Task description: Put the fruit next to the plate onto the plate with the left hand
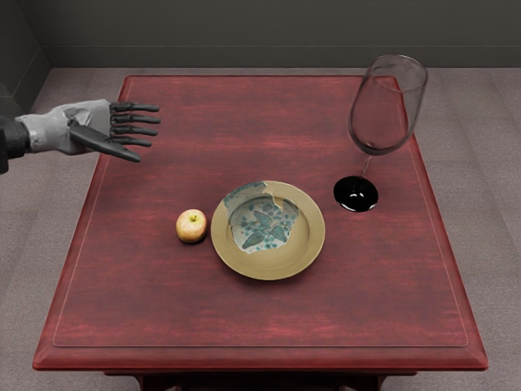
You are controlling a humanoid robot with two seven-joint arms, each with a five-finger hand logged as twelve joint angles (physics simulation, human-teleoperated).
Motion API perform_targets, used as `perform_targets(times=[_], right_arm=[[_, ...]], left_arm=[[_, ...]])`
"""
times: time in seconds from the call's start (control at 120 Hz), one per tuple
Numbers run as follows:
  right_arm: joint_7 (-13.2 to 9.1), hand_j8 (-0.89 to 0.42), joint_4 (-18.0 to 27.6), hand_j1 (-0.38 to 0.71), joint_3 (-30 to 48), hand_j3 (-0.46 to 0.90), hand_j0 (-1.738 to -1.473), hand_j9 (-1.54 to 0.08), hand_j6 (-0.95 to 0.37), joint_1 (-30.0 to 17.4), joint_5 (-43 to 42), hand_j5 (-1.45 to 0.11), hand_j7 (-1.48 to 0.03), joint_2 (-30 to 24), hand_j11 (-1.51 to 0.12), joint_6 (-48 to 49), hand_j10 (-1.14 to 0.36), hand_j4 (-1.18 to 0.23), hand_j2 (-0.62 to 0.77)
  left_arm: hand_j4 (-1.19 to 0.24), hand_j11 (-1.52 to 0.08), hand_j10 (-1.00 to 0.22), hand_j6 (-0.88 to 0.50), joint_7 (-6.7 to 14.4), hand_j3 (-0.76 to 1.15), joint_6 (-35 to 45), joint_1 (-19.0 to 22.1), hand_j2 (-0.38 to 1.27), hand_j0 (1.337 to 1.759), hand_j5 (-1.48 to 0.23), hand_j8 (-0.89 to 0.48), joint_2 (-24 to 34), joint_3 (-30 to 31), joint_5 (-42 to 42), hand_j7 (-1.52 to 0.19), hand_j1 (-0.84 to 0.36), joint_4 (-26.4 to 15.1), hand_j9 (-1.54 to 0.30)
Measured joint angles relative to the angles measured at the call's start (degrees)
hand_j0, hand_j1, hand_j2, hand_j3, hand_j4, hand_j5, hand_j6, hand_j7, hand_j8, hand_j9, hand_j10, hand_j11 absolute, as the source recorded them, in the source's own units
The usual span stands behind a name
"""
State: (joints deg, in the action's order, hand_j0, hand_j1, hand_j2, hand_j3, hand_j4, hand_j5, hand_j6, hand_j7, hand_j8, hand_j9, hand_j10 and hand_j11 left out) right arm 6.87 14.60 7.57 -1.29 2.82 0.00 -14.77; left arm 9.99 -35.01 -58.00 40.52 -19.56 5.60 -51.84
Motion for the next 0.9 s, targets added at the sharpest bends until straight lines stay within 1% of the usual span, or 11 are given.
perform_targets(times=[0.133, 0.217, 0.3, 0.35, 0.392, 0.425, 0.508, 0.575, 0.692, 0.825, 0.9], right_arm=[[-0.10, -0.03, -0.01, -0.31, -0.01, 0.00, -1.658, -0.05, -0.03, 0.05, -0.01, -0.05, -0.05, 0.00, -0.05, 0.00, -0.03, -0.03, -0.01], [-0.15, -0.03, -0.01, -0.31, -0.02, 0.00, -1.658, -0.05, -0.03, 0.09, -0.01, -0.05, -0.05, 0.00, -0.05, 0.00, -0.03, -0.03, -0.01], [-0.21, -0.03, -0.01, -0.31, -0.01, 0.00, -1.658, -0.05, -0.03, 0.20, -0.01, -0.05, -0.05, 0.00, -0.05, 0.00, -0.03, -0.03, -0.01], [-0.23, -0.03, -0.01, -0.31, -0.01, 0.00, -1.658, -0.05, -0.03, 0.35, 0.00, -0.05, -0.05, 0.00, -0.05, 0.00, -0.03, -0.03, -0.01], [-0.25, -0.03, -0.01, -0.31, -0.01, 0.00, -1.658, -0.05, -0.03, 0.43, 0.00, -0.05, -0.05, 0.00, -0.05, 0.00, -0.03, -0.03, -0.01], [-0.26, -0.03, -0.01, -0.31, -0.01, 0.00, -1.658, -0.05, -0.03, 0.47, -0.01, -0.05, -0.05, 0.00, -0.05, 0.00, -0.03, -0.03, -0.01], [-0.27, -0.03, -0.01, -0.31, -0.01, 0.00, -1.658, -0.05, -0.03, 0.54, -0.01, -0.05, -0.05, 0.00, -0.05, 0.00, -0.03, -0.03, -0.01], [-0.27, -0.03, -0.01, -0.31, -0.02, 0.00, -1.658, -0.05, -0.03, 0.56, -0.01, -0.05, -0.05, 0.00, -0.05, 0.00, -0.03, -0.03, -0.01], [-0.28, -0.03, -0.01, -0.31, -0.01, 0.00, -1.658, -0.05, -0.03, 0.58, -0.01, -0.05, -0.05, 0.00, -0.05, 0.00, -0.03, -0.03, -0.01], [-0.24, -0.03, 0.01, -0.31, 0.01, 0.00, -1.658, -0.05, -0.03, 0.04, 0.02, -0.05, -0.05, 0.00, -0.05, 0.00, -0.03, -0.03, -0.01], [-0.21, -0.03, 0.05, -0.31, 0.05, 0.00, -1.658, -0.05, -0.03, -0.85, 0.05, -0.05, -0.05, 0.00, -0.05, 0.00, -0.03, -0.03, -0.01]], left_arm=[[-0.25, -0.32, -0.25, -0.25, 0.31, 0.00, 0.00, -0.17, 0.05, 1.658, -0.32, -0.25, 0.00, 0.96, 0.01, -0.32, 0.05, -0.20, -0.32], [-0.25, -0.32, -0.25, -0.25, 3.39, 0.00, 0.00, -2.23, 0.05, 1.658, -0.32, -0.25, -0.34, 1.77, 2.36, -0.32, 0.05, -2.50, -0.32], [-0.25, -0.32, -0.25, -0.25, 5.13, 0.00, 0.00, -2.71, 0.05, 1.658, -0.32, -0.25, 0.25, 2.14, 6.02, -0.32, 0.05, -4.88, -0.32], [-0.25, -0.32, -0.25, -0.25, 5.70, 0.00, 0.00, -2.89, 0.05, 1.658, -0.32, -0.25, 3.03, 2.14, 8.66, -0.32, 0.05, -8.22, -0.32], [-0.25, -0.32, -0.25, -0.25, 6.02, 0.00, 0.00, -2.90, 0.05, 1.658, -0.32, -0.25, 6.88, 2.10, 10.29, -0.32, 0.05, -12.57, -0.32], [-0.25, -0.32, -0.25, -0.25, 6.25, 0.00, -0.01, -2.97, 0.05, 1.658, -0.32, -0.25, 8.45, 2.08, 11.23, -0.32, 0.05, -15.86, -0.32], [-0.25, -0.32, -0.25, -0.25, 7.02, 0.00, -0.01, -3.41, 0.05, 1.658, -0.32, -0.25, 9.09, 2.01, 14.29, -0.32, 0.05, -21.92, -0.32], [-0.25, -0.32, -0.25, -0.25, 7.60, 0.00, 0.56, -3.60, 0.05, 1.658, -0.32, -0.25, 9.05, 2.04, 19.39, -0.32, 0.05, -24.78, -0.32], [-0.25, -0.32, -0.25, -0.25, 9.74, 0.00, 5.15, -5.23, 0.05, 1.658, -0.32, -0.25, 8.93, 2.18, 26.71, -0.32, 0.05, -27.27, -0.32], [-0.25, -0.32, -0.25, -0.25, 12.47, 0.00, 12.34, -6.25, 0.05, 1.658, -0.32, -0.25, 8.12, 3.19, 33.40, -0.32, 0.05, -28.25, -0.32], [-0.25, -0.32, -0.25, -0.25, 14.09, 0.00, 16.79, -9.60, 0.05, 1.658, -0.32, -0.25, 8.09, 6.12, 36.07, -0.32, 0.06, -28.41, -0.32]])
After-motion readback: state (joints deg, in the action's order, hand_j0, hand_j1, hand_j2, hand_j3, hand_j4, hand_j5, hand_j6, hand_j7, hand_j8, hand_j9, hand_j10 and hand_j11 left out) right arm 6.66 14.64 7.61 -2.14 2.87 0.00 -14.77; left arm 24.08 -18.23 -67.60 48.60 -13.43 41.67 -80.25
